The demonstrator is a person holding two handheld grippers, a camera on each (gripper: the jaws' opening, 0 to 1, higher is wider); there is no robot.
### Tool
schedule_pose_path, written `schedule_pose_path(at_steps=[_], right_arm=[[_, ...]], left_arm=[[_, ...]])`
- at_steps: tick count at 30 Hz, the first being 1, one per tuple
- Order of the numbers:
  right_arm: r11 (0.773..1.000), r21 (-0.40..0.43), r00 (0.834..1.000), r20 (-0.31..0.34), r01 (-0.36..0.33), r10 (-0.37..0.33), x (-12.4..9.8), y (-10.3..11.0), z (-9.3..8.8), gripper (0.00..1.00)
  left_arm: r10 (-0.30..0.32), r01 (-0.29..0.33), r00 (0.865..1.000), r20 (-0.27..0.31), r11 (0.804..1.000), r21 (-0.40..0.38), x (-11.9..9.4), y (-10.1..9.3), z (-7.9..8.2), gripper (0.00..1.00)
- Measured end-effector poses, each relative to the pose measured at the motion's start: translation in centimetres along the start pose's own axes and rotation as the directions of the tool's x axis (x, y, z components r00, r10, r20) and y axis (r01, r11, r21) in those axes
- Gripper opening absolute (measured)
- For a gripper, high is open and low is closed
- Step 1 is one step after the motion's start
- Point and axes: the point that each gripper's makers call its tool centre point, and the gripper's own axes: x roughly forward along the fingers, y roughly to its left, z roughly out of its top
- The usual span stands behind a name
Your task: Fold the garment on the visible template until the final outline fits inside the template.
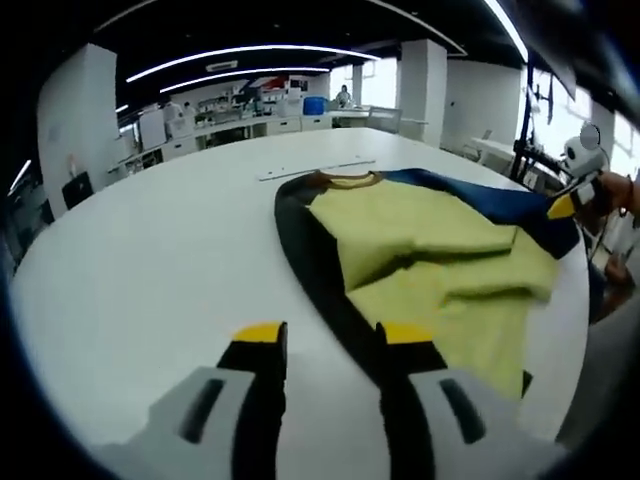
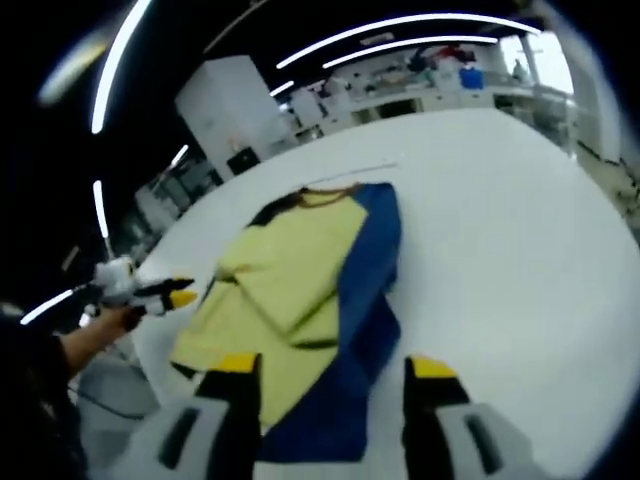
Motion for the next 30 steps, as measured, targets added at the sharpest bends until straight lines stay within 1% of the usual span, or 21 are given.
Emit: schedule_pose_path(at_steps=[3, 6, 8, 10, 12, 14, 17, 19, 21, 22, 26, 28, 30], right_arm=[[0.999, -0.036, 1.000, -0.009, 0.027, -0.027, -0.2, -0.4, -0.2, 0.46], [0.998, -0.050, 0.999, -0.009, 0.044, -0.044, -0.3, -0.4, -0.4, 0.37], [0.998, -0.038, 0.998, -0.009, 0.056, -0.056, -0.4, -0.5, -0.6, 0.32], [0.998, -0.003, 0.998, 0.013, 0.060, -0.060, -0.4, -0.5, -0.4, 0.28], [0.997, 0.021, 0.997, 0.013, 0.071, -0.071, -0.5, -0.7, -0.5, 0.23], [0.997, 0.022, 0.997, 0.015, 0.078, -0.079, -0.5, -0.8, -0.5, 0.19], [0.996, 0.017, 0.996, 0.011, 0.090, -0.090, -0.5, -1.1, -0.8, 0.16], [0.995, 0.013, 0.995, 0.008, 0.100, -0.100, -0.5, -1.3, -0.9, 0.13], [0.994, 0.012, 0.994, 0.007, 0.107, -0.107, -0.6, -1.4, -0.9, 0.11], [0.994, 0.012, 0.994, 0.009, 0.108, -0.108, -0.5, -1.5, -0.9, 0.10], [0.994, 0.007, 0.994, 0.008, 0.110, -0.110, -0.4, -1.7, -0.8, 0.05], [0.994, 0.001, 0.994, 0.007, 0.111, -0.111, -0.5, -1.7, -0.8, 0.01], [0.994, -0.016, 0.994, 0.006, 0.108, -0.108, -0.5, -1.7, -0.6, 0.00]], left_arm=[[0.003, -0.003, 1.000, -0.016, 1.000, -0.006, 0.1, -0.3, -0.6, 0.25], [-0.007, 0.006, 0.999, -0.032, 1.000, -0.026, 0.3, -0.6, -1.3, 0.20], [-0.025, 0.023, 0.999, -0.047, 0.999, -0.044, 0.4, -1.4, -1.5, 0.14], [-0.035, 0.032, 0.998, -0.047, 0.998, -0.048, 0.4, -1.7, -1.4, 0.10], [-0.033, 0.029, 0.998, -0.060, 0.998, -0.057, 0.4, -1.5, -1.8, 0.10], [-0.028, 0.024, 0.998, -0.059, 0.998, -0.062, 0.4, -1.6, -1.8, 0.09], [-0.021, 0.017, 0.998, -0.064, 0.998, -0.064, 0.4, -1.7, -1.7, 0.07], [-0.016, 0.012, 0.998, -0.067, 0.998, -0.059, 0.4, -1.8, -1.7, 0.04], [-0.018, 0.013, 0.998, -0.068, 0.997, -0.080, 0.3, -1.8, -1.7, 0.00], [-0.014, 0.007, 0.998, -0.066, 0.995, -0.102, 0.3, -1.8, -1.7, 0.00], [-0.007, -0.001, 0.998, -0.070, 0.994, -0.110, 0.5, -1.7, -1.5, 0.00], [-0.007, -0.001, 0.997, -0.077, 0.994, -0.106, 0.5, -1.8, -1.4, 0.00], [-0.011, 0.004, 0.997, -0.077, 0.996, -0.091, 0.4, -1.8, -1.3, 0.00]])
